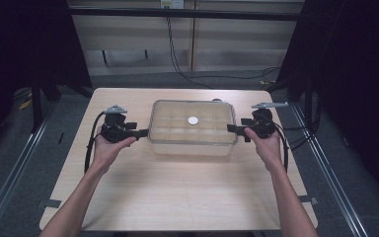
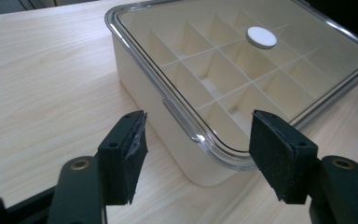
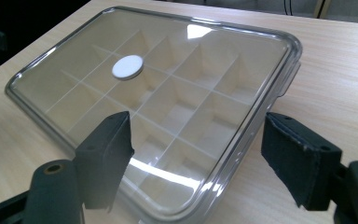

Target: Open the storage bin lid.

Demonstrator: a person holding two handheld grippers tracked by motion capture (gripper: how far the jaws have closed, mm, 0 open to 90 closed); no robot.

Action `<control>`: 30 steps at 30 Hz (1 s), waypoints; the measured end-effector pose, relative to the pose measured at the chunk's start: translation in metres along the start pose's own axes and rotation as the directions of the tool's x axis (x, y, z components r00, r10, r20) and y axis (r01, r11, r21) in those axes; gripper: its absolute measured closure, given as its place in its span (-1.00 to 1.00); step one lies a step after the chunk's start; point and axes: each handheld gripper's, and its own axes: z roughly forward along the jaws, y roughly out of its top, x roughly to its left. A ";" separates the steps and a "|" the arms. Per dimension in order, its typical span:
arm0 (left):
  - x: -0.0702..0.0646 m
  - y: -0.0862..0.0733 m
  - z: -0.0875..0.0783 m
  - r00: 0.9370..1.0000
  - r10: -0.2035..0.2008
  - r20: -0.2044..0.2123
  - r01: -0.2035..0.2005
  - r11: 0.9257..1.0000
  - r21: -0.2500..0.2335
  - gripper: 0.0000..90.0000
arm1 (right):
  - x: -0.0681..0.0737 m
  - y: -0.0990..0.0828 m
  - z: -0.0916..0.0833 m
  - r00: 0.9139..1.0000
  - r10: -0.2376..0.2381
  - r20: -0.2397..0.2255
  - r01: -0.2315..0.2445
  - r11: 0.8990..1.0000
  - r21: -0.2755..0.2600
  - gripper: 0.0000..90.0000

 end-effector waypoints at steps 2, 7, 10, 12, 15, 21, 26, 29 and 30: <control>0.002 0.003 0.004 1.000 -0.005 0.004 0.005 1.000 0.003 -0.19 | -0.004 0.002 0.004 1.000 0.004 0.007 -0.004 1.000 0.008 -0.44; 0.004 0.005 0.014 1.000 -0.012 0.005 0.012 1.000 0.011 -0.28 | -0.012 0.004 0.015 0.999 0.016 0.027 -0.018 0.999 0.046 -0.46; 0.003 0.006 0.019 1.000 -0.003 0.003 0.003 1.000 0.026 -0.30 | -0.015 0.004 0.020 0.999 0.019 0.026 -0.020 0.998 0.057 -0.48; 0.003 0.007 0.022 1.000 -0.006 0.007 0.006 1.000 0.022 -0.31 | -0.015 0.005 0.024 0.999 0.020 0.041 -0.023 0.997 0.071 -0.49; 0.001 0.007 0.027 1.000 -0.006 0.026 0.005 0.999 0.033 -0.33 | -0.015 0.008 0.032 0.998 0.038 0.045 -0.041 0.996 0.075 -0.51; -0.004 0.006 0.030 0.999 -0.002 0.035 0.001 0.999 0.035 -0.32 | -0.014 0.012 0.046 0.998 0.027 0.065 -0.033 0.995 0.098 -0.51; -0.005 0.008 0.035 0.999 -0.001 0.036 -0.001 0.998 0.056 -0.35 | -0.016 0.012 0.053 0.997 0.032 0.068 -0.040 0.992 0.120 -0.55; -0.002 0.007 0.039 1.000 0.006 0.020 -0.007 0.997 0.082 -0.36 | -0.020 0.011 0.056 0.996 0.050 0.069 -0.058 0.991 0.119 -0.56; -0.002 0.006 0.042 1.000 -0.010 0.030 0.008 0.997 0.078 -0.36 | -0.020 0.011 0.056 0.996 0.050 0.069 -0.058 0.991 0.119 -0.56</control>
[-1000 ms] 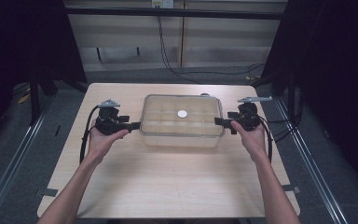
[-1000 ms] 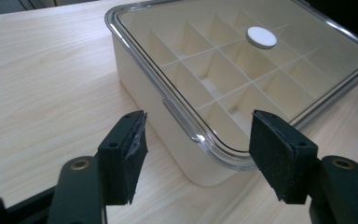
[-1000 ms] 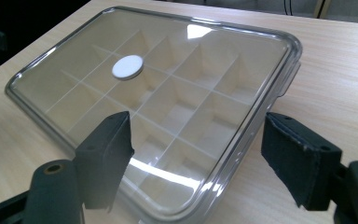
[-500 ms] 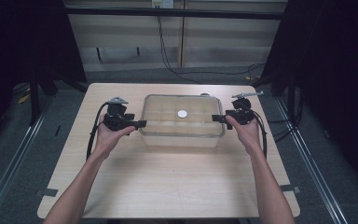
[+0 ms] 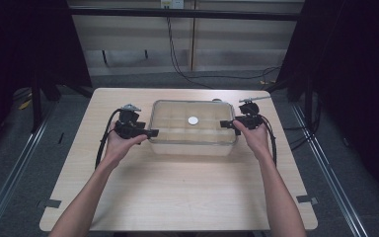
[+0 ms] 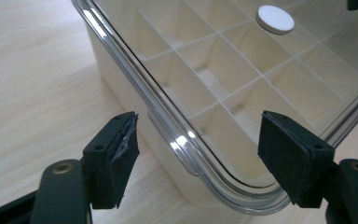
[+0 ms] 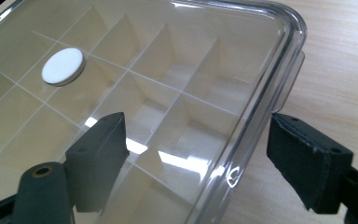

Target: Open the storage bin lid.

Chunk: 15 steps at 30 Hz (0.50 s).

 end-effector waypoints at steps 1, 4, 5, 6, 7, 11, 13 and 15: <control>0.001 0.000 0.001 1.000 0.007 -0.005 -0.007 1.000 0.006 -0.36 | -0.002 0.000 0.002 1.000 0.006 -0.009 -0.006 1.000 0.004 -0.56; 0.001 0.001 0.003 1.000 0.001 -0.010 -0.001 1.000 -0.002 -0.37 | -0.005 -0.001 0.007 0.999 0.012 -0.031 -0.012 1.000 0.008 -0.59; 0.001 0.001 0.004 1.000 0.000 -0.007 0.000 1.000 0.000 -0.37 | -0.005 0.000 0.008 0.999 0.015 -0.030 -0.014 1.000 0.008 -0.60; 0.000 0.002 0.005 1.000 -0.002 -0.007 0.002 1.000 -0.003 -0.37 | -0.006 0.002 0.009 1.000 0.007 -0.026 -0.007 1.000 0.015 -0.65; -0.001 0.003 0.007 1.000 -0.004 -0.005 0.004 1.000 -0.003 -0.38 | -0.005 0.003 0.010 1.000 0.001 -0.023 -0.001 1.000 0.019 -0.68; -0.004 0.006 0.012 1.000 0.008 -0.007 -0.008 1.000 0.009 -0.44 | 0.000 0.011 0.013 0.999 -0.025 0.022 0.024 0.998 0.049 -0.72; -0.004 0.007 0.014 1.000 0.008 -0.011 -0.008 1.000 0.012 -0.48 | -0.002 0.012 0.015 1.000 -0.014 0.019 0.013 0.999 0.045 -0.71; -0.001 0.008 0.015 1.000 0.000 -0.005 0.000 1.000 0.016 -0.48 | -0.004 0.011 0.019 1.000 0.009 -0.003 -0.009 0.999 0.031 -0.73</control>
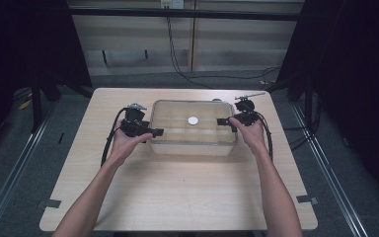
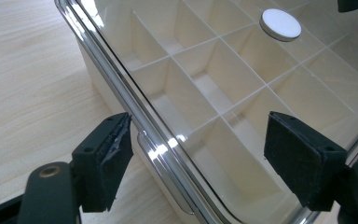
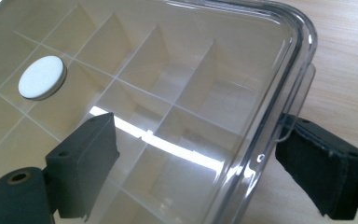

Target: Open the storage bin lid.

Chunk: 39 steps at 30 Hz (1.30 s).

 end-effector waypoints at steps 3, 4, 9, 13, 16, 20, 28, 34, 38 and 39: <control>0.001 0.001 0.002 1.000 -0.010 0.002 0.010 1.000 -0.004 -0.48 | -0.001 0.000 0.002 1.000 0.007 -0.010 -0.007 1.000 -0.010 -0.74; 0.003 0.002 0.002 1.000 0.000 0.004 0.000 1.000 0.005 -0.48 | -0.002 -0.001 0.004 1.000 0.014 -0.014 -0.014 1.000 -0.015 -0.75; 0.008 0.003 0.006 0.999 -0.027 0.024 0.027 1.000 -0.004 -0.52 | -0.003 -0.001 0.007 0.999 0.027 -0.028 -0.027 0.999 -0.031 -0.78; 0.009 0.002 0.010 0.998 -0.051 0.036 0.051 0.999 -0.003 -0.62 | -0.003 -0.001 0.008 0.999 0.028 -0.019 -0.029 0.999 -0.041 -0.78; 0.009 0.003 0.012 0.998 -0.053 0.042 0.053 0.999 0.002 -0.65 | -0.001 -0.001 0.007 1.000 0.023 0.003 -0.023 0.998 -0.052 -0.78; 0.008 0.006 0.012 0.997 -0.065 0.039 0.064 0.998 0.011 -0.59 | 0.000 -0.002 0.006 0.999 0.033 0.020 -0.032 0.997 -0.068 -0.72; 0.011 0.002 0.010 0.995 -0.087 0.045 0.088 0.996 -0.031 -0.45 | -0.001 -0.008 0.003 0.998 0.063 -0.001 -0.063 0.990 -0.125 -0.57; 0.010 0.002 0.004 0.997 -0.065 0.032 0.067 0.995 -0.075 -0.26 | -0.001 -0.008 -0.002 0.998 0.056 -0.008 -0.057 0.982 -0.182 -0.47; 0.010 0.002 0.000 0.998 -0.060 0.031 0.063 0.993 -0.099 -0.19 | -0.003 -0.010 -0.009 0.997 0.075 -0.034 -0.080 0.974 -0.213 -0.35; 0.009 0.002 -0.001 0.998 -0.059 0.031 0.062 0.992 -0.107 -0.15 | -0.005 -0.010 -0.014 0.994 0.092 -0.058 -0.103 0.966 -0.237 -0.24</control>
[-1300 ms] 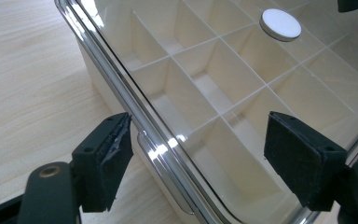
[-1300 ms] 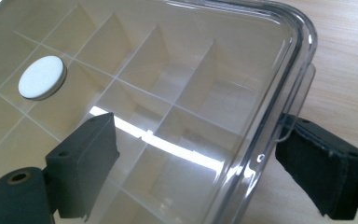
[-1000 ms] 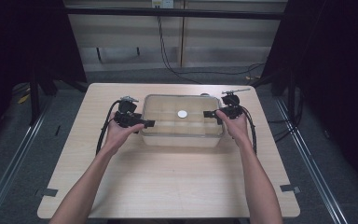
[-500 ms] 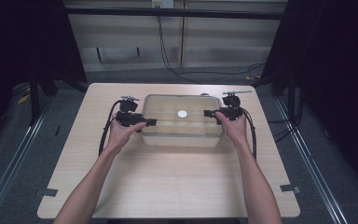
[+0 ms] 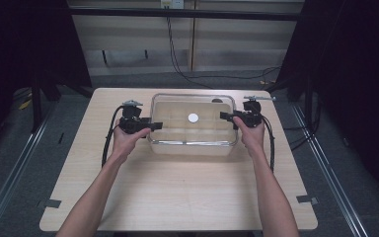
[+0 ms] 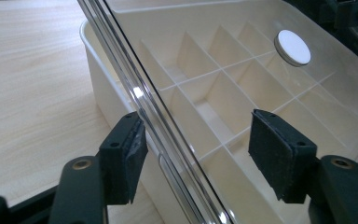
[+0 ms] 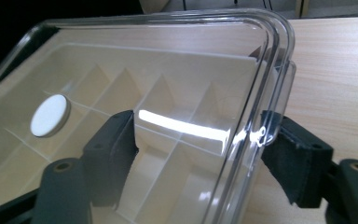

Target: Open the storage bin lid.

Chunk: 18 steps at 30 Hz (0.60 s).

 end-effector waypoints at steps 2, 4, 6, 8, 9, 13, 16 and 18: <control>0.000 0.000 -0.003 1.000 0.003 0.007 -0.003 1.000 -0.016 -0.12 | -0.001 0.000 -0.002 1.000 0.005 -0.007 -0.005 1.000 -0.016 -0.21; 0.000 0.001 -0.006 1.000 0.014 0.012 -0.014 1.000 -0.025 -0.04 | -0.002 0.000 -0.006 0.999 0.032 -0.026 -0.033 0.998 -0.048 -0.16; 0.002 0.002 -0.010 1.000 0.012 0.017 -0.011 0.999 -0.041 0.06 | -0.002 0.001 -0.010 0.999 0.031 -0.038 -0.033 0.998 -0.058 -0.04; 0.001 0.002 -0.011 1.000 0.009 0.018 -0.008 0.999 -0.047 0.11 | -0.002 0.002 -0.013 0.999 0.034 -0.035 -0.037 0.997 -0.065 0.03; 0.001 0.002 -0.012 1.000 0.015 0.014 -0.014 0.999 -0.049 0.11 | -0.002 0.002 -0.013 0.999 0.034 -0.035 -0.037 0.997 -0.065 0.03; -0.001 0.004 -0.016 1.000 0.021 0.011 -0.020 0.998 -0.059 0.20 | 0.000 0.005 -0.018 0.999 0.038 -0.036 -0.041 0.997 -0.069 0.08; -0.001 0.005 -0.019 1.000 0.026 0.007 -0.025 0.998 -0.066 0.22 | 0.002 0.006 -0.021 0.999 0.030 -0.032 -0.033 0.997 -0.070 0.09; -0.002 0.005 -0.021 0.999 0.034 0.006 -0.033 0.997 -0.068 0.25 | 0.003 0.007 -0.023 0.999 0.027 -0.038 -0.030 0.997 -0.072 0.12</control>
